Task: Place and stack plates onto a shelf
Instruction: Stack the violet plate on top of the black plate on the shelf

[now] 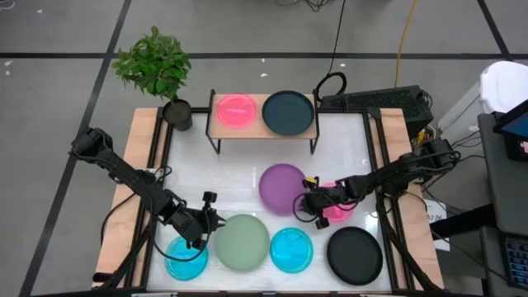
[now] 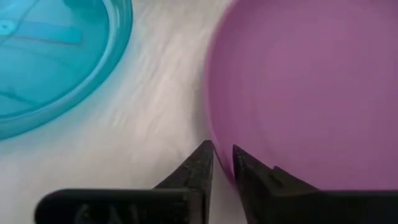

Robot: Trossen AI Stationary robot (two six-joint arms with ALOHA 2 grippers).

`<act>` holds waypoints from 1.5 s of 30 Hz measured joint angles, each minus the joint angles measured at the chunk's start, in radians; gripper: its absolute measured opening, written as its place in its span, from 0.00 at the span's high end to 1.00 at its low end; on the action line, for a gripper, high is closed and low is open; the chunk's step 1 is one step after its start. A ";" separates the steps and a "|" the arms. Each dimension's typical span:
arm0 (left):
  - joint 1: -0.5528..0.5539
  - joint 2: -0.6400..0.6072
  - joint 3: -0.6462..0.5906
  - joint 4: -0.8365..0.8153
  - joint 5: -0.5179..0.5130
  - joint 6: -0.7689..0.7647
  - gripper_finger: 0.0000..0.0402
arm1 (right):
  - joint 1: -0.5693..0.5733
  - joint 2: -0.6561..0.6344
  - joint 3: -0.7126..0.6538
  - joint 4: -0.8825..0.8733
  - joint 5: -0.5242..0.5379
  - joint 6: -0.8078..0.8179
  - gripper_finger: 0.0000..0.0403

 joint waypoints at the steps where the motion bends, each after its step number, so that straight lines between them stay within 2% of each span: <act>1: 0.000 0.000 0.000 0.000 0.000 0.001 0.84 | -0.002 0.000 0.000 0.000 0.001 -0.009 0.90; 8: 0.002 0.000 0.000 0.001 0.000 -0.002 0.84 | -0.027 -0.001 0.000 0.004 0.002 -0.074 0.99; 20: 0.012 0.000 0.000 0.014 0.001 -0.016 0.84 | -0.014 -0.001 0.027 -0.026 0.008 -0.110 1.00; 31: 0.012 0.000 0.000 0.014 0.001 -0.028 0.84 | 0.014 0.000 0.242 -0.246 0.036 -0.103 1.00; 37: 0.010 0.000 0.000 0.013 0.001 -0.045 0.84 | 0.040 0.000 0.354 -0.365 0.137 -0.116 1.00; 45: 0.004 0.000 0.000 0.013 0.002 -0.040 0.84 | 0.056 0.000 0.544 -0.598 0.196 -0.114 1.00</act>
